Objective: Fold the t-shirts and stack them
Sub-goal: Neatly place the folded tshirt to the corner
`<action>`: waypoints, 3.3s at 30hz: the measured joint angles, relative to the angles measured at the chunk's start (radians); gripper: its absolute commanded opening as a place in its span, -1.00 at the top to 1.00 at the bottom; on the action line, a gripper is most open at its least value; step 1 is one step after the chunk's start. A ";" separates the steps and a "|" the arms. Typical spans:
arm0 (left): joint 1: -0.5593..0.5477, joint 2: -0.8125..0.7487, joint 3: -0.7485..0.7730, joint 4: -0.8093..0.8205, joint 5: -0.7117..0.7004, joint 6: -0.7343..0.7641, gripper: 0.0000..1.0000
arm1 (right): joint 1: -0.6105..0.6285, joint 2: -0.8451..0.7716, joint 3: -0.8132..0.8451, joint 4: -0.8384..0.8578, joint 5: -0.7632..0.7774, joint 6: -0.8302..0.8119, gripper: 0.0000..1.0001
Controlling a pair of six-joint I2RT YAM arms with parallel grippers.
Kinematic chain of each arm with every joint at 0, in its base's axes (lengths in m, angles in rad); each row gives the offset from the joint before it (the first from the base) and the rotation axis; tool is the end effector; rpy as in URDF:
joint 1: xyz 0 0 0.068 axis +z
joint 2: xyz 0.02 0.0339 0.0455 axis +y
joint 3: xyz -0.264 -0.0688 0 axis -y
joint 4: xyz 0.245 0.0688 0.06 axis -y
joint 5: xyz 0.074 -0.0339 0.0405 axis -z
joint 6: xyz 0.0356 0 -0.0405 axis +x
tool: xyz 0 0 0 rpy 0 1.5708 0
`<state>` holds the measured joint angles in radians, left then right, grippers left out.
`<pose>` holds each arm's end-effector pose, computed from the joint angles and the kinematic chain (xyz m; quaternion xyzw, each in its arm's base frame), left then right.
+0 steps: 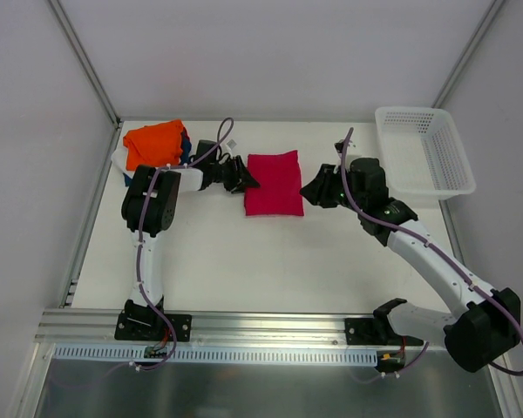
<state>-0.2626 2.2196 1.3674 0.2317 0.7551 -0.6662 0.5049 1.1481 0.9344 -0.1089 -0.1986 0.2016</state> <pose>0.4449 -0.1449 0.1208 -0.0005 0.8436 -0.4836 0.2334 0.2304 0.1354 0.3264 -0.1793 0.7895 0.2766 0.5177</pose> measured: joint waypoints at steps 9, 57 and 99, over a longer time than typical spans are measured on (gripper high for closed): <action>0.000 0.002 -0.027 0.010 0.012 -0.018 1.00 | 0.000 -0.005 -0.001 0.001 0.000 0.005 0.37; 0.266 -0.087 0.719 -0.684 -0.050 0.130 1.00 | 0.000 -0.093 -0.127 0.042 -0.016 0.018 0.42; 0.617 -0.160 0.698 -0.876 -0.140 0.332 1.00 | 0.000 -0.093 -0.161 0.098 -0.053 0.045 0.48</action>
<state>0.3546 2.0598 2.0655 -0.6441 0.6155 -0.3344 0.5049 1.0546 0.7734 -0.0113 -0.2512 0.2462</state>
